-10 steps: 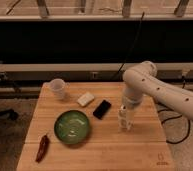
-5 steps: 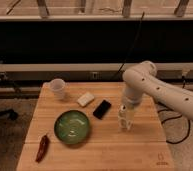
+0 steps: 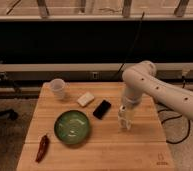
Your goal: Knock the bottle over
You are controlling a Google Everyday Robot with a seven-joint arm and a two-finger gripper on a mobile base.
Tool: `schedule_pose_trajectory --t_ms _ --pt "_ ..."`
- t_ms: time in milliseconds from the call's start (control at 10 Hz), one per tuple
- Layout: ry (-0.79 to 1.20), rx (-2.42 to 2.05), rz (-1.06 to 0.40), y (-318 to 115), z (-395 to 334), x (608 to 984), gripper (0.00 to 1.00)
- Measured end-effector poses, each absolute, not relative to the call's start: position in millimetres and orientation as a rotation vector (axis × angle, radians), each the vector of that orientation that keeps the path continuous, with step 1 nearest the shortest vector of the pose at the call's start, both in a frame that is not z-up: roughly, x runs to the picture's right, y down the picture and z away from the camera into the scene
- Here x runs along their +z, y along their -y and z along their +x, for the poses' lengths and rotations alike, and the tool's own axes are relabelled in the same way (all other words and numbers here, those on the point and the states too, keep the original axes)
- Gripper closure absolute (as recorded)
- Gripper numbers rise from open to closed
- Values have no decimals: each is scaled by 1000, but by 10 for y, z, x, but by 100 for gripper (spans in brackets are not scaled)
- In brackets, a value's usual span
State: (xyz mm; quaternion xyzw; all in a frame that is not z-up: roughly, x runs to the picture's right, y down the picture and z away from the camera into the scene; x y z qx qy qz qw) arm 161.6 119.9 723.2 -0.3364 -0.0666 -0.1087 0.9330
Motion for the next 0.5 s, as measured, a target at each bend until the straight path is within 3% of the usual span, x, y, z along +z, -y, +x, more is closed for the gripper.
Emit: schedule_pose_trajectory --t_ms 500 --pt "140 -233 -692 -1211 1579 7221 100"
